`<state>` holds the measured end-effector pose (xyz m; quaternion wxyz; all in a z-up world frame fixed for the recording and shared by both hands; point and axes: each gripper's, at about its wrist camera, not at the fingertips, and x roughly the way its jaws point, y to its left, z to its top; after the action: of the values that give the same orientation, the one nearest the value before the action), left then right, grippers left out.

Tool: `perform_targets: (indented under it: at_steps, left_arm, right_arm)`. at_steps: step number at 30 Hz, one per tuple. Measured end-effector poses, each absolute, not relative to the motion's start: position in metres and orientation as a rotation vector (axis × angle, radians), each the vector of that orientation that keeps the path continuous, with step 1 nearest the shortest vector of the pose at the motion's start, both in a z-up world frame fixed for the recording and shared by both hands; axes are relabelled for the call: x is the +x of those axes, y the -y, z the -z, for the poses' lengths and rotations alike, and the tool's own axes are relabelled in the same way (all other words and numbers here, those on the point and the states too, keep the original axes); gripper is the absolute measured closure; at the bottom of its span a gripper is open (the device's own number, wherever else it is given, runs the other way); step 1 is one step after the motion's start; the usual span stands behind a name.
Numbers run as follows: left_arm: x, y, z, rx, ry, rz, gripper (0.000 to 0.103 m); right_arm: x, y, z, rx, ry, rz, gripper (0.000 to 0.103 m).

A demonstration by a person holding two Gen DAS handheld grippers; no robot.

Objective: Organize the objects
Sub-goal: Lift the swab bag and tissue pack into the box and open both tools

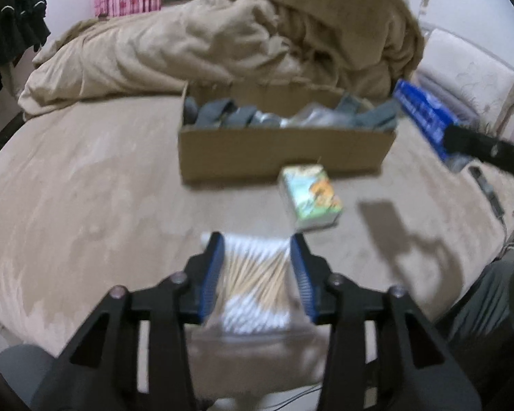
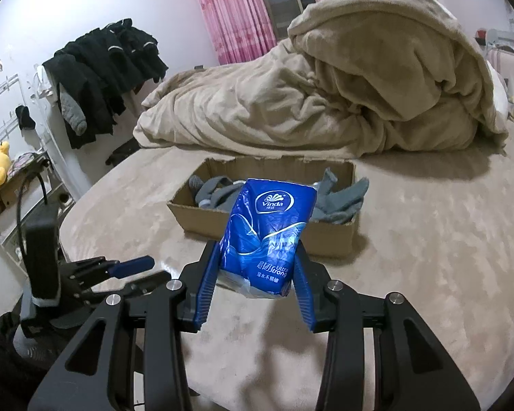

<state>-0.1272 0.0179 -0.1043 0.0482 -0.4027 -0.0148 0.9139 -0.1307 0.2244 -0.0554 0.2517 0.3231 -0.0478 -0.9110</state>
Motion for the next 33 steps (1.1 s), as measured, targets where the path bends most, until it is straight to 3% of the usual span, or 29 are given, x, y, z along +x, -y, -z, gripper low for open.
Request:
perform_targets:
  at_steps: [1, 2, 7, 8, 11, 14, 24, 33]
  left_arm:
    - [-0.125, -0.015, 0.108, -1.245, 0.062, -2.791, 0.041]
    - [-0.125, -0.013, 0.111, -1.253, 0.079, -2.795, 0.024]
    - [-0.127, -0.019, 0.130, -1.282, 0.084, -2.758, 0.021]
    - [-0.128, -0.022, 0.134, -1.284, 0.060, -2.753, 0.023]
    - [-0.131, -0.031, 0.146, -1.309, -0.018, -2.752, 0.050]
    - [-0.128, -0.027, 0.142, -1.282, 0.006, -2.759, 0.057]
    - [-0.113, -0.019, 0.054, -1.049, 0.116, -2.804, 0.058]
    - [-0.125, -0.007, -0.003, -0.882, 0.108, -2.847, 0.058]
  right_arm:
    - [-0.131, -0.225, 0.057, 0.883, 0.133, 2.477, 0.060]
    - [-0.131, -0.226, 0.058, 0.886, 0.138, 2.476, 0.060]
    - [-0.133, -0.225, 0.062, 0.901, 0.148, 2.468, 0.060]
    - [-0.132, -0.224, 0.062, 0.899, 0.148, 2.466, 0.060]
    - [-0.130, -0.222, 0.060, 0.891, 0.142, 2.463, 0.059]
    - [-0.128, -0.223, 0.058, 0.885, 0.144, 2.466, 0.059]
    - [-0.122, -0.220, 0.029, 0.800, 0.131, 2.480, 0.060]
    - [-0.136, -0.209, -0.001, 0.722, 0.068, 2.492, 0.059]
